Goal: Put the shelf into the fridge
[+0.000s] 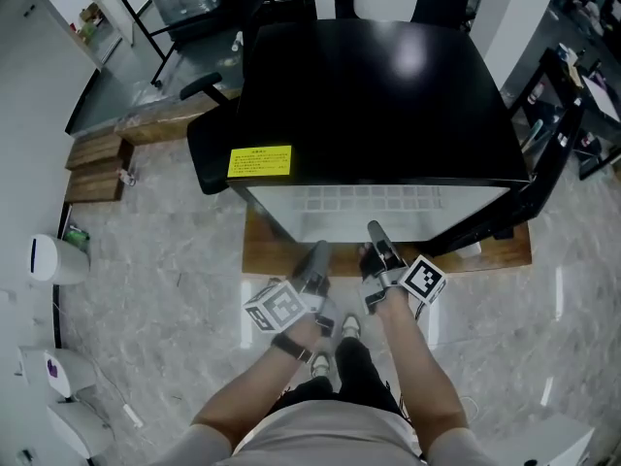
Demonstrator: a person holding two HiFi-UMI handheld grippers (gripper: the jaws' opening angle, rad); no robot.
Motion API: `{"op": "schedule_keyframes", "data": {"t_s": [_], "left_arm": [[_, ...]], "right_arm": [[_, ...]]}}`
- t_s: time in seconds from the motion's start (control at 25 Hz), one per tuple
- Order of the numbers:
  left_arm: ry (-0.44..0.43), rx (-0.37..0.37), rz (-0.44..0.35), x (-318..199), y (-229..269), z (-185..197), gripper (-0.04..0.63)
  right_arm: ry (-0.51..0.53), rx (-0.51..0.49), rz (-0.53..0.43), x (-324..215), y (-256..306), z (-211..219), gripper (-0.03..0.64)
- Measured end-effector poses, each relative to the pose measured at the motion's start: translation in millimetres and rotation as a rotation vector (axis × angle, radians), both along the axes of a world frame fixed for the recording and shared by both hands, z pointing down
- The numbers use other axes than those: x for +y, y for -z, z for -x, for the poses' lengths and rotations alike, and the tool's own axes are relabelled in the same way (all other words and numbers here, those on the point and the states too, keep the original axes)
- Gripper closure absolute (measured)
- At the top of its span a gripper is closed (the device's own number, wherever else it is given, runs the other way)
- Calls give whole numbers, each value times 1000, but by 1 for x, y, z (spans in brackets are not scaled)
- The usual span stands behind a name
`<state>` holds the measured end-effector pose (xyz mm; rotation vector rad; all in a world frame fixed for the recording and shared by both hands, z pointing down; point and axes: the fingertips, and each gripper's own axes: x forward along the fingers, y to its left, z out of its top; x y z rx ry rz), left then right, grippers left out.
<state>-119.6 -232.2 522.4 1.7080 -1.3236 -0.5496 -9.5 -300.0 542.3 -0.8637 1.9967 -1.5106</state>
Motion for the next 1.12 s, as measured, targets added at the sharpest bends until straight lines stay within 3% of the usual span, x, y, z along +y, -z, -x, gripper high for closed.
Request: {"op": "schedule_keyframes", "data": {"t_s": [0.16, 0.32, 0.44, 0.52, 0.76, 1.12], "left_arm": [[-41, -38, -12, 15, 7, -7, 575], [-120, -235, -22, 26, 22, -22, 588], [-169, -374, -78, 35, 45, -31, 589], [-191, -425, -108, 44, 58, -37, 589], [-225, -466, -156, 71, 76, -49, 589], [-232, -460, -183, 96, 85, -49, 589]], "right_arm": [[-24, -19, -1, 22, 10, -6, 583], [-14, -4, -63, 48, 35, -5, 594], [-15, 123, -85, 70, 43, -6, 595], [-18, 181, -107, 82, 50, -7, 595], [-11, 223, -161, 113, 76, -4, 595], [-2, 231, -168, 140, 85, -1, 595]]}}
